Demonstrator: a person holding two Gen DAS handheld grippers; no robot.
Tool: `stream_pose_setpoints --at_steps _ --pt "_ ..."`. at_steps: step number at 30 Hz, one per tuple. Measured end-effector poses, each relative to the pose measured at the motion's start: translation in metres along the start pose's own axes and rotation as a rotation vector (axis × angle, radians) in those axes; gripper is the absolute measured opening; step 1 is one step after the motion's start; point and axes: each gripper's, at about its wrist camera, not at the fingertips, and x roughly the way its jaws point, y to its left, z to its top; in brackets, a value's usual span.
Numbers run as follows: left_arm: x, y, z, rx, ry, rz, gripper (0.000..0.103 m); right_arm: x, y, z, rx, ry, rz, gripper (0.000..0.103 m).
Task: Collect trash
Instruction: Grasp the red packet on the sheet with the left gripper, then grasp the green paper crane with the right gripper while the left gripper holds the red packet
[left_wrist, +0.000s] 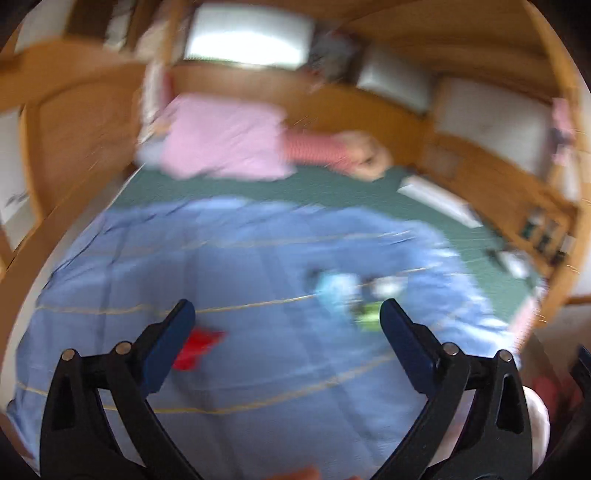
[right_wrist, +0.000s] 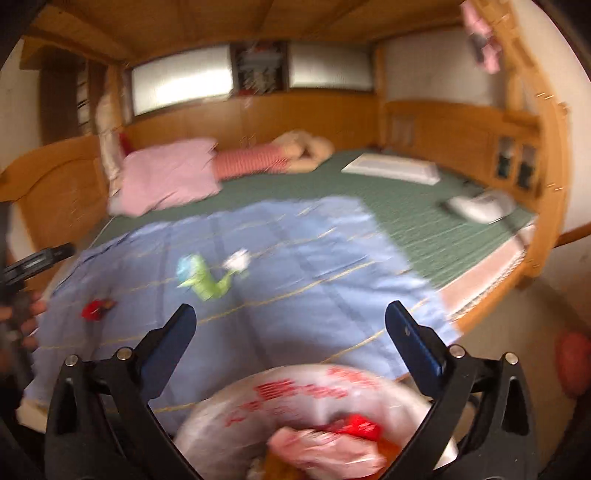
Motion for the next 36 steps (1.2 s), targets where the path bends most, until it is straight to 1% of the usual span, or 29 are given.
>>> stream_pose_setpoints --at_steps 1,2,4,6,8,9,10,11,12,13,14,15,16,17,18,19,22,24,26,28,29,30,33,36 --pt "0.021 0.02 0.001 -0.054 0.036 0.044 0.099 0.009 0.006 0.003 -0.001 0.037 0.022 0.1" --pt "0.03 0.035 0.0 -0.088 0.067 0.061 0.099 0.018 0.012 0.002 0.005 0.068 0.032 0.1" --pt "0.06 0.062 -0.006 -0.154 0.157 0.077 0.09 0.037 0.019 -0.001 0.02 0.132 0.058 0.1" --pt "0.089 0.075 -0.013 -0.143 0.232 0.127 0.086 0.057 0.025 -0.009 0.074 0.2 0.106 0.1" --pt "0.115 0.08 -0.021 -0.129 0.314 0.117 0.083 0.075 0.03 -0.015 0.113 0.277 0.148 0.097" --pt "0.121 0.082 -0.024 -0.139 0.334 0.111 0.083 0.083 0.034 -0.017 0.115 0.308 0.165 0.096" --pt "0.128 0.087 -0.025 -0.157 0.351 0.101 0.082 0.086 0.038 -0.017 0.11 0.322 0.166 0.096" --pt "0.134 0.091 -0.029 -0.184 0.382 0.085 0.078 0.089 0.04 -0.018 0.1 0.326 0.164 0.096" --pt "0.132 0.095 -0.034 -0.196 0.405 0.078 0.054 0.089 0.043 -0.018 0.086 0.321 0.158 0.096" --pt "0.136 0.097 -0.039 -0.217 0.449 0.067 0.038 0.086 0.045 -0.017 0.076 0.315 0.152 0.096" --pt "0.134 0.098 -0.042 -0.231 0.458 0.044 0.038 0.085 0.046 -0.016 0.065 0.306 0.147 0.096" --pt "0.135 0.098 -0.043 -0.228 0.456 0.036 0.038 0.084 0.047 -0.015 0.057 0.3 0.145 0.096" --pt "0.132 0.095 -0.045 -0.216 0.45 0.042 0.035 0.084 0.046 -0.015 0.058 0.296 0.149 0.096" --pt "0.127 0.091 -0.045 -0.197 0.438 0.036 0.033 0.082 0.044 -0.015 0.065 0.293 0.155 0.095" --pt "0.124 0.089 -0.046 -0.194 0.437 0.025 0.03 0.08 0.041 -0.014 0.076 0.292 0.162 0.093" --pt "0.12 0.086 -0.046 -0.196 0.437 0.018 0.03 0.081 0.039 -0.015 0.081 0.295 0.165 0.092" --pt "0.089 0.078 -0.045 -0.224 0.381 -0.007 0.032 0.082 0.039 -0.013 0.064 0.289 0.142 0.092" --pt "0.059 0.066 -0.046 -0.22 0.326 0.004 0.037 0.085 0.042 -0.009 0.034 0.273 0.118 0.092" --pt "0.032 0.051 -0.049 -0.193 0.256 -0.004 0.038 0.094 0.047 0.0 0.021 0.251 0.101 0.092" --pt "0.011 0.034 -0.054 -0.132 0.199 0.018 0.038 0.107 0.053 0.012 0.021 0.245 0.095 0.092" --pt "0.0 0.023 -0.059 -0.087 0.16 0.05 0.038 0.119 0.06 0.022 0.021 0.248 0.094 0.092" --pt "-0.004 0.018 -0.06 -0.064 0.147 0.065 0.037 0.129 0.064 0.028 0.02 0.253 0.097 0.092" --pt "-0.01 0.01 -0.064 -0.013 0.128 0.109 0.035 0.172 0.088 0.047 -0.003 0.276 0.116 0.092" --pt "-0.009 0.015 -0.065 -0.027 0.136 0.134 0.034 0.21 0.112 0.056 -0.044 0.273 0.094 0.092"
